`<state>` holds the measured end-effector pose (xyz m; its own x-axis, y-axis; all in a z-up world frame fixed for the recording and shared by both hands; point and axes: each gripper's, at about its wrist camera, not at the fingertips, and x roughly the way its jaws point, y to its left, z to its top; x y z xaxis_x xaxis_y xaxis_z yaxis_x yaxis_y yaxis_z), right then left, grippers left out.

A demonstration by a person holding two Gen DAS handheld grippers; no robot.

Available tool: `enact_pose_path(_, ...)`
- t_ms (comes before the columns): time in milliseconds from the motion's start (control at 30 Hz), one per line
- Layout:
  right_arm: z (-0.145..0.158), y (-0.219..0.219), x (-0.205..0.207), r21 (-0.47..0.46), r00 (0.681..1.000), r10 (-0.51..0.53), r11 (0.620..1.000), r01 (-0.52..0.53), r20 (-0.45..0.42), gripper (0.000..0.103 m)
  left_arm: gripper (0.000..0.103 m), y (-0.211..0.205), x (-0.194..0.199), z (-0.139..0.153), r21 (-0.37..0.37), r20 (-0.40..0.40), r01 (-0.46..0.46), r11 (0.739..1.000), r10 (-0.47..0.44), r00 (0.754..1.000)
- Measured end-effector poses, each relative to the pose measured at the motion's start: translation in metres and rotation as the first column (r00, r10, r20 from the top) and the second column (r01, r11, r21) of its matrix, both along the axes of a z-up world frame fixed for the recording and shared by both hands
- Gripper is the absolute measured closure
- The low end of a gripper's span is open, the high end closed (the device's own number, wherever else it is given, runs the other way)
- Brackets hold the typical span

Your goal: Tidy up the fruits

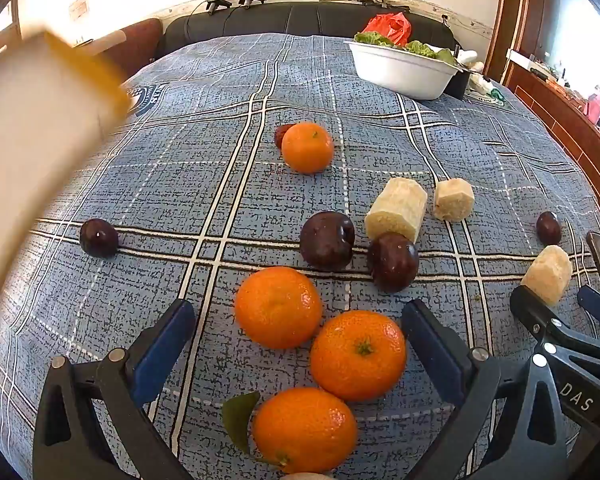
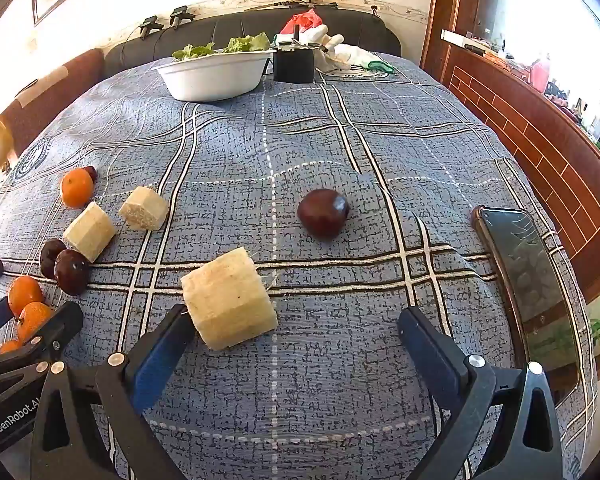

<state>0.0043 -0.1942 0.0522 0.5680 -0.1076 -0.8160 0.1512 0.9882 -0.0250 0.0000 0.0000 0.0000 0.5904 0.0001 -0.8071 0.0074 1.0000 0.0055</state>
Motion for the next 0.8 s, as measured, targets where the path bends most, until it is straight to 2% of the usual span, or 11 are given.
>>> enact_pose_path(800,0.0001,0.0005,-0.0011,0.001,1.0,-0.001,1.0,0.001,0.0,0.0,0.0,0.0003,-0.0025,0.001,0.0,-0.001,-0.026,1.0,0.026,1.0)
